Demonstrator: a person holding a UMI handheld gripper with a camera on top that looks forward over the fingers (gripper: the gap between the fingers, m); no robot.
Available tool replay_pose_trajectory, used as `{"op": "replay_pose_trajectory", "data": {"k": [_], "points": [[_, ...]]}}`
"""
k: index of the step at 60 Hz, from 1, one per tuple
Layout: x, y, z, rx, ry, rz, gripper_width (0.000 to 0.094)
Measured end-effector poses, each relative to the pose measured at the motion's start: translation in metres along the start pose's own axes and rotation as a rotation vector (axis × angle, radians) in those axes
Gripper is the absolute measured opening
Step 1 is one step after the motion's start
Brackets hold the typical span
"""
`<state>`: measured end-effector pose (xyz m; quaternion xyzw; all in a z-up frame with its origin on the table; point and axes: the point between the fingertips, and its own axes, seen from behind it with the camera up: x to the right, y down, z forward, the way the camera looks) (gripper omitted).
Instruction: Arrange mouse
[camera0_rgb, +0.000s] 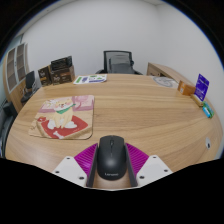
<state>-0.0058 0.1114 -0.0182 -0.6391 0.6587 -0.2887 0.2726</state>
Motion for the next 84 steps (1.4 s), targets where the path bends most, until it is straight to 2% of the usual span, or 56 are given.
{"op": "replay_pose_trajectory", "data": {"k": [8, 18, 26, 37, 47, 57, 64, 84], "points": [[-0.002, 0.0, -0.001, -0.001, -0.011, -0.016, 0.0473], [0.0, 0.0, -0.001, -0.007, -0.008, 0.001, 0.036], [0.003, -0.011, -0.01, -0.009, 0.015, 0.031, 0.0309], [0.002, -0.08, -0.045, 0.069, 0.049, 0.036, 0.0309], [-0.028, -0.153, -0.06, 0.133, 0.012, 0.059, 0.0308], [-0.09, -0.191, -0.04, 0.163, -0.062, 0.057, 0.0307], [-0.141, -0.194, -0.017, 0.155, -0.137, 0.086, 0.0307], [-0.186, -0.12, 0.066, 0.041, -0.095, -0.025, 0.031]]}}
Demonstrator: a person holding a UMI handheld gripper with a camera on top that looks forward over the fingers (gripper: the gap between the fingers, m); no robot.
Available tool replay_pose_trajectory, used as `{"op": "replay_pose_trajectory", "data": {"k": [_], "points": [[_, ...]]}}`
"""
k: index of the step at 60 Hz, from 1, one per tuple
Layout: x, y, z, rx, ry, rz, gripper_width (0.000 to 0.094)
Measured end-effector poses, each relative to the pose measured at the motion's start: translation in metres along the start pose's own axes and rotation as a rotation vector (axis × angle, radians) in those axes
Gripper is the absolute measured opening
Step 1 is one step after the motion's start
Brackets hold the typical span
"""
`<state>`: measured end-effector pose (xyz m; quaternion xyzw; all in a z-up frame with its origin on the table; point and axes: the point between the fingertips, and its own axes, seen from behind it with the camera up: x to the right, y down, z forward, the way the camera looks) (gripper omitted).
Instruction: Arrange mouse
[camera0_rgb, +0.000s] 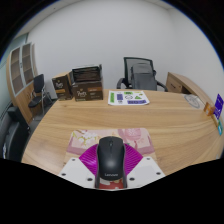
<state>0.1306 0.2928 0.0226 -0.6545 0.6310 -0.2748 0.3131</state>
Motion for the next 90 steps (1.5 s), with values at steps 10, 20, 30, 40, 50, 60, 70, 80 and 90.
{"op": "replay_pose_trajectory", "data": {"k": [10, 20, 30, 40, 50, 60, 70, 80, 90], "points": [[0.003, 0.031, 0.012, -0.051, 0.014, 0.006, 0.0386], [0.007, 0.036, 0.008, -0.053, 0.038, -0.032, 0.0881], [0.012, 0.008, -0.031, -0.009, 0.036, -0.021, 0.0877], [0.032, -0.018, -0.116, 0.025, 0.044, -0.005, 0.0866], [0.072, -0.021, -0.219, 0.047, 0.088, 0.005, 0.0864], [0.11, 0.005, -0.301, 0.056, 0.12, 0.025, 0.087], [0.134, 0.045, -0.356, 0.027, 0.128, 0.042, 0.0869], [0.152, 0.074, -0.394, 0.026, 0.125, 0.046, 0.0867], [0.169, 0.089, -0.416, 0.034, 0.142, 0.03, 0.0867]]}}
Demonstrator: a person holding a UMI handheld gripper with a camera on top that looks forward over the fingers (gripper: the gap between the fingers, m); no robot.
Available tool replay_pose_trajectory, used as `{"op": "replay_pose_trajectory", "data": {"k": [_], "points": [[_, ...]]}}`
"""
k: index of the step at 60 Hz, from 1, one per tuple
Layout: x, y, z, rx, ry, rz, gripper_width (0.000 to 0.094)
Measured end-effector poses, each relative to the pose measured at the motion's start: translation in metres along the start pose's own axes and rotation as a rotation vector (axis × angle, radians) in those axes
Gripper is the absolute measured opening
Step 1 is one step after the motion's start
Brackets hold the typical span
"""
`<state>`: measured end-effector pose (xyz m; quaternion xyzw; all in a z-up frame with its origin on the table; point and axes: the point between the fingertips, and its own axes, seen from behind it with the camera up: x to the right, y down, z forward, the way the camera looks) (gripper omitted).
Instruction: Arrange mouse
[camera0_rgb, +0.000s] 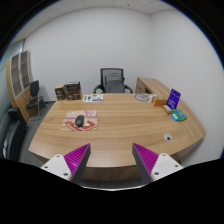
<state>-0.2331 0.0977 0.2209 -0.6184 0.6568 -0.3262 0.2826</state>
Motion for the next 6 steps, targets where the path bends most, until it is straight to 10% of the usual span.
{"op": "replay_pose_trajectory", "data": {"k": [6], "points": [[0.001, 0.0101, -0.0095, -0.018, -0.024, -0.004, 0.0866]]}}
